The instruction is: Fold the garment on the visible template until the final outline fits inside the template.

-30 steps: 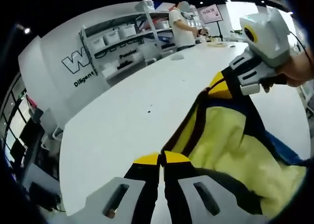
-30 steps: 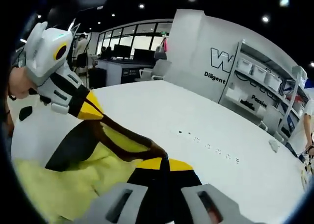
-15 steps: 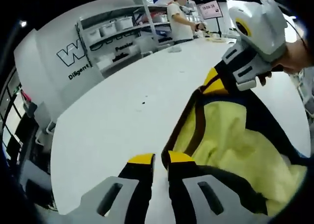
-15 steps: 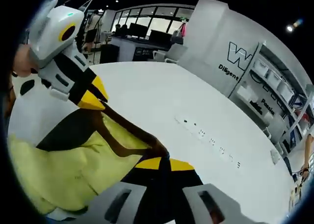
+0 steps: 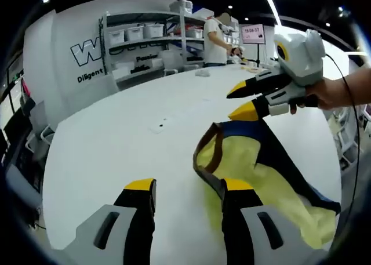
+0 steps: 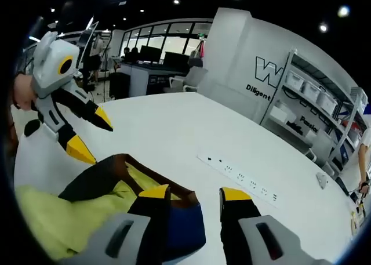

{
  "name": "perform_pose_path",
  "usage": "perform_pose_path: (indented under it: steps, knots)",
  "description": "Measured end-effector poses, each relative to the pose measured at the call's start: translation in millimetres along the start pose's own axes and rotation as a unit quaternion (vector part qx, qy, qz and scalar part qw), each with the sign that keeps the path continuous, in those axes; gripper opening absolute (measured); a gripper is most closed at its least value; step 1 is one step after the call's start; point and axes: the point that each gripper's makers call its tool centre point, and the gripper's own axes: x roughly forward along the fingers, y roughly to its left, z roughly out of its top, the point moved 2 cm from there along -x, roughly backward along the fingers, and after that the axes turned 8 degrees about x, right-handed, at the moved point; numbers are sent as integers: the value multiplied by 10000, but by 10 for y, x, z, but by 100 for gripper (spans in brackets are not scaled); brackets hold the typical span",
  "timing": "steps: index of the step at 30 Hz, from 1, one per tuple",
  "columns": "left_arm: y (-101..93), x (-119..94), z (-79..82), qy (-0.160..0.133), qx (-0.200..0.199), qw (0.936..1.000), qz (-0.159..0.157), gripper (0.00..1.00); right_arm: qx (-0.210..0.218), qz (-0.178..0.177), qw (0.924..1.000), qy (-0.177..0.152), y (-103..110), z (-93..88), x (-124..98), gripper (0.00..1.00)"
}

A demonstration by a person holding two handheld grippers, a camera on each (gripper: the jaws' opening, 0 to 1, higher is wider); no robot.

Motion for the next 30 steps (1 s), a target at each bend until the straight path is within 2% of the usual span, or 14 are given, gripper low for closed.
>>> perform_pose_path:
  steps: [2, 4, 7, 11, 19, 21, 22, 24, 27, 30]
  knots:
    - [-69, -50, -38, -41, -26, 10000, -53, 38, 107, 62, 9999, -62, 35, 18, -49, 34]
    - [-128, -95, -68, -109, -57, 9999, -88, 36, 259, -44, 9986, -460, 46, 118, -125, 36]
    - [-191, -150, -117, -180, -71, 9997, -114, 31, 330, 7, 9985, -437, 103, 105, -220, 37]
    - [-243, -206, -168, -282, -125, 9994, -130, 29, 308, -79, 9977, -598, 111, 130, -288, 39]
    - [-366, -270, -326, -289, -256, 9989, -282, 26, 290, 14, 9976, -633, 212, 139, -338, 41]
    - [-434, -287, -352, -311, -255, 9985, -379, 26, 318, -124, 9983, -477, 211, 80, -354, 42]
    - [-523, -296, -393, -287, -82, 9983, -507, 26, 376, -76, 9979, -522, 272, 70, -377, 43]
    - [-554, -298, -441, -209, -34, 9984, -530, 25, 397, -9, 9980, -490, 342, 20, -388, 42]
    - [-621, -321, -487, -215, -145, 9979, -591, 22, 375, 21, 9981, -483, 426, -25, -414, 42]
    - [-677, -337, -530, -201, -171, 9977, -624, 21, 584, 33, 9974, -430, 476, -84, -440, 41]
